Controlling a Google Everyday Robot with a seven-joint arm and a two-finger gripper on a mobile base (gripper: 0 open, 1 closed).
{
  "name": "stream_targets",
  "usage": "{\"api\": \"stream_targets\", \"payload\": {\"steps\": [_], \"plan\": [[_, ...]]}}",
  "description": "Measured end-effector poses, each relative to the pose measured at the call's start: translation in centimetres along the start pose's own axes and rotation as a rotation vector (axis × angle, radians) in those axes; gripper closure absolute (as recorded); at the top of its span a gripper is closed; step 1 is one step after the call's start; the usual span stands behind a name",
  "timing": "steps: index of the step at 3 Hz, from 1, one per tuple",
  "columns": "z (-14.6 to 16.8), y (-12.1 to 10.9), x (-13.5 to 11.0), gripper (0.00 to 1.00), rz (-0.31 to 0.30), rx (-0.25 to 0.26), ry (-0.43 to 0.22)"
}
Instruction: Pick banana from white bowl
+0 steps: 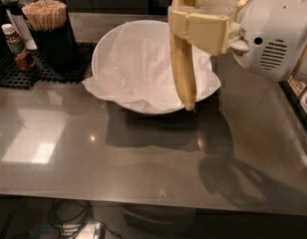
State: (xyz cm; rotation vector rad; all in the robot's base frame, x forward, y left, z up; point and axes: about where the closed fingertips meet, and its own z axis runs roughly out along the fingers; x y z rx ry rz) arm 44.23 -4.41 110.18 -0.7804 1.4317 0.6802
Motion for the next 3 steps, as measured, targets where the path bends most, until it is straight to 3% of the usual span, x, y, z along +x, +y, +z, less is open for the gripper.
{"api": "stream_targets", "payload": {"steps": [2,3], "plan": [[-3.0,2.6,0.5,1.00,0.084,0.045,0.028],[-3.3,2.5,0.4,1.00,0.083,0.054,0.030]]}}
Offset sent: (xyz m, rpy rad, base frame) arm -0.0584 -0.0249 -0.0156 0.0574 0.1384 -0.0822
